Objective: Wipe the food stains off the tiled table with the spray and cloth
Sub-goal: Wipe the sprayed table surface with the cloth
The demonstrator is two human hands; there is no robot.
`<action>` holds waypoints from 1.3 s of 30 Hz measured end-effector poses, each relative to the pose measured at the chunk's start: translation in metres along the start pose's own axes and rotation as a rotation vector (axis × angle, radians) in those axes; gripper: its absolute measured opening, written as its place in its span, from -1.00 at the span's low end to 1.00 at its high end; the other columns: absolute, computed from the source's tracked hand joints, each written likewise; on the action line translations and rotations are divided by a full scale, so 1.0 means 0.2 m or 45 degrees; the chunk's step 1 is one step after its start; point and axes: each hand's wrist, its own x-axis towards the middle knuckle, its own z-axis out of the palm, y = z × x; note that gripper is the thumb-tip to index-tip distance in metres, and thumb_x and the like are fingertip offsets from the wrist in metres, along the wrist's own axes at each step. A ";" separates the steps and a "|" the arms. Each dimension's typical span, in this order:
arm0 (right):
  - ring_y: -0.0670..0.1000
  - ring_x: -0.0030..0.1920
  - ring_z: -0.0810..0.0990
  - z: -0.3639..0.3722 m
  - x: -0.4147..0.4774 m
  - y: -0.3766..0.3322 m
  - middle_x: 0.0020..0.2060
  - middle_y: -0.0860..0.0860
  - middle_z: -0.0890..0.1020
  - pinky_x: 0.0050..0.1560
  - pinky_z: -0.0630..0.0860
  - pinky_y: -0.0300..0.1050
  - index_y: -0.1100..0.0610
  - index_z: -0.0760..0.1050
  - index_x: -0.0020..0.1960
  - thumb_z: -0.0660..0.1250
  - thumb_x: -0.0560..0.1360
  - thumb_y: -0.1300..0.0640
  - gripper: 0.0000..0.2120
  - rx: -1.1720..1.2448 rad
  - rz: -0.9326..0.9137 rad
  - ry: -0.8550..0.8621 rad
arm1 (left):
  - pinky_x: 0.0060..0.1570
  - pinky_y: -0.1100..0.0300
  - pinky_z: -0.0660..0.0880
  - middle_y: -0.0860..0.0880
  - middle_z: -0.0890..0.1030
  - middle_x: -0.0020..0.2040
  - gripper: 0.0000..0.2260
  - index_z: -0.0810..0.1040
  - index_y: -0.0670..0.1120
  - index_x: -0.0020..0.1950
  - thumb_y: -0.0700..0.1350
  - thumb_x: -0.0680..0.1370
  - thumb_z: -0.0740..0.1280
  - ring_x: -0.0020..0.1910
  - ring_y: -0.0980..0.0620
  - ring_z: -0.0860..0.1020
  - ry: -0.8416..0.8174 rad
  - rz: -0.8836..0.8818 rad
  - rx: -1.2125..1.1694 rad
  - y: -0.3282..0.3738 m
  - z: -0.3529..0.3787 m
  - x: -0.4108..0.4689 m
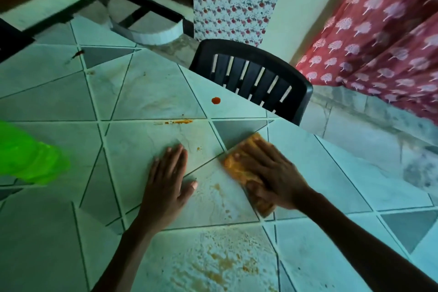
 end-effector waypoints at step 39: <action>0.22 0.59 -0.28 0.01 -0.03 -0.15 0.62 -0.07 -0.14 0.54 -0.12 0.36 -0.18 -0.19 0.61 -0.19 0.57 -0.28 -0.36 0.087 0.737 -0.041 | 0.48 0.08 -0.29 0.01 -0.25 0.57 0.03 -0.15 -0.11 0.60 0.37 0.25 0.06 0.54 0.11 -0.27 -0.269 -0.089 -0.139 -0.01 -0.07 0.04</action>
